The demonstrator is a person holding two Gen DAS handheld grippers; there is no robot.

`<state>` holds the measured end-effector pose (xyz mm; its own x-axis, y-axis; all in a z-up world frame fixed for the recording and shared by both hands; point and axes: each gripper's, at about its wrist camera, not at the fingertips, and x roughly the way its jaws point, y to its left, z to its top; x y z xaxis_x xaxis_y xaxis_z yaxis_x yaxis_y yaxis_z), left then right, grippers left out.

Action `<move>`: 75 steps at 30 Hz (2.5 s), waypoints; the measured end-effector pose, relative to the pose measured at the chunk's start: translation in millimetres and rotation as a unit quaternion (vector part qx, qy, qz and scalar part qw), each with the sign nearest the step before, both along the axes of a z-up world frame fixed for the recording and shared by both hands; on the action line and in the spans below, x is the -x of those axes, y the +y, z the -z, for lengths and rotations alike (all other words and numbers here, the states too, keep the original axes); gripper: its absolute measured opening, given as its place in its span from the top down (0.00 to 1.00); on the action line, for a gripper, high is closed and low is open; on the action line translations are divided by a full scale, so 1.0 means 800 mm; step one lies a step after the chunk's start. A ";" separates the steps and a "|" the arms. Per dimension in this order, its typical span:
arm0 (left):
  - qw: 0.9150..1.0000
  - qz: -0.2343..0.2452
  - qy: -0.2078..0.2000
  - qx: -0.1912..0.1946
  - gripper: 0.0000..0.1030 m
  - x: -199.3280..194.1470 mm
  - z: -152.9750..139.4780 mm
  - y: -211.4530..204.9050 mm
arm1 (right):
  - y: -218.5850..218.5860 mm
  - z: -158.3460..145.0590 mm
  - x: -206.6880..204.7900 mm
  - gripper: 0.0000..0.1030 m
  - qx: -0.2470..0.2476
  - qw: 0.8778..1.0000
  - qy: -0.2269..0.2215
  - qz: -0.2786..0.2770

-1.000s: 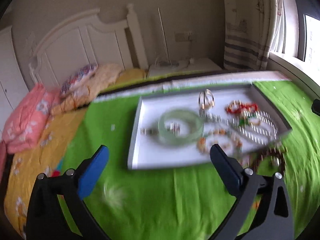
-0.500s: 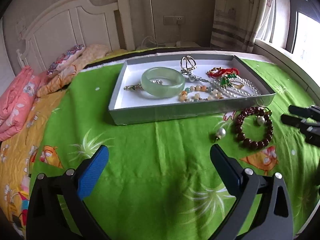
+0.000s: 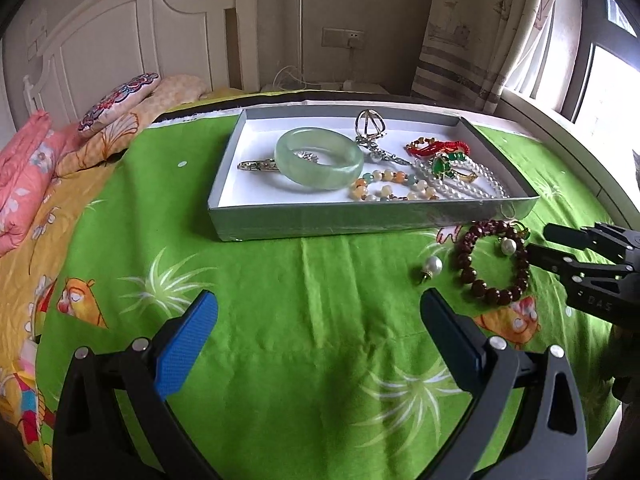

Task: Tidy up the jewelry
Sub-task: 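Grasp the gold green-stone ring with the right tool, then grasp the red bead bracelet with the left tool while the right tool holds the ring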

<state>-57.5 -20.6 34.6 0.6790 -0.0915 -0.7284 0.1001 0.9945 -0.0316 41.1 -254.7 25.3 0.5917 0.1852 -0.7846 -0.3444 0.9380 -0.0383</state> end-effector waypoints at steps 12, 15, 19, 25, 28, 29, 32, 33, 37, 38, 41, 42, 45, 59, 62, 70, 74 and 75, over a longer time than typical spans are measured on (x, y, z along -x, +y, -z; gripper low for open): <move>0.995 0.089 -0.034 -0.019 0.03 0.029 -0.013 -0.032 | 0.014 -0.001 -0.006 0.84 -0.004 1.000 -0.010 -0.007; 0.990 0.129 -0.037 -0.033 0.03 0.037 -0.015 -0.056 | 0.001 -0.007 0.000 0.84 -0.026 0.999 -0.022 0.004; 0.980 0.180 -0.043 -0.069 0.03 0.037 -0.021 -0.096 | -0.028 -0.013 0.004 0.84 -0.082 0.996 -0.024 0.023; 0.956 0.261 -0.026 -0.130 0.28 0.018 -0.017 -0.155 | -0.044 -0.020 0.011 0.84 -0.116 0.992 -0.036 0.027; 0.947 0.279 -0.009 -0.157 0.40 0.008 -0.003 -0.172 | -0.051 -0.022 0.014 0.84 -0.137 0.989 -0.040 0.028; 0.945 0.283 -0.006 -0.163 0.41 0.006 0.000 -0.175 | -0.053 -0.022 0.013 0.84 -0.141 0.989 -0.040 0.027; 0.940 0.296 -0.002 -0.172 0.41 0.000 0.011 -0.183 | -0.057 -0.024 0.015 0.84 -0.154 0.987 -0.041 0.026; 0.941 0.298 0.005 -0.161 0.43 -0.003 0.011 -0.180 | -0.058 -0.024 0.015 0.84 -0.157 0.986 -0.041 0.025; 0.939 0.333 0.050 -0.073 0.88 -0.011 0.011 -0.169 | -0.062 -0.025 0.018 0.84 -0.168 0.985 -0.043 0.022; 0.939 0.332 0.047 -0.072 0.89 -0.010 0.011 -0.168 | -0.064 -0.025 0.019 0.84 -0.170 0.984 -0.044 0.022; 0.945 0.317 0.032 -0.081 0.89 -0.008 0.011 -0.169 | -0.066 -0.026 0.020 0.84 -0.176 0.983 -0.046 0.021; 0.946 0.312 0.028 -0.079 0.89 -0.009 0.009 -0.169 | -0.066 -0.026 0.020 0.84 -0.177 0.983 -0.046 0.021; 0.948 0.312 0.019 -0.068 0.89 -0.011 -0.003 -0.168 | -0.067 -0.026 0.021 0.84 -0.180 0.982 -0.047 0.021; 0.961 0.273 -0.022 -0.038 0.89 -0.032 -0.060 -0.146 | -0.069 -0.028 0.022 0.84 -0.184 0.981 -0.052 0.018; 0.962 0.269 -0.025 -0.035 0.89 -0.030 -0.067 -0.140 | -0.069 -0.028 0.023 0.84 -0.184 0.981 -0.054 0.018; 0.963 0.265 -0.033 -0.029 0.89 -0.028 -0.075 -0.135 | -0.069 -0.030 0.025 0.84 -0.188 0.980 -0.059 0.016; 0.963 0.264 -0.039 -0.035 0.89 -0.026 -0.082 -0.135 | -0.069 -0.031 0.027 0.84 -0.188 0.980 -0.062 0.013; 0.963 0.263 -0.041 -0.036 0.89 -0.027 -0.084 -0.135 | -0.068 -0.031 0.027 0.84 -0.187 0.980 -0.062 0.012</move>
<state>-36.2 -128.3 102.0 0.6074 -0.3897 -0.6922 0.5906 0.8043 0.0655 19.6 -309.3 50.2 0.6867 0.4302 -0.5860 -0.3357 0.9027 0.2692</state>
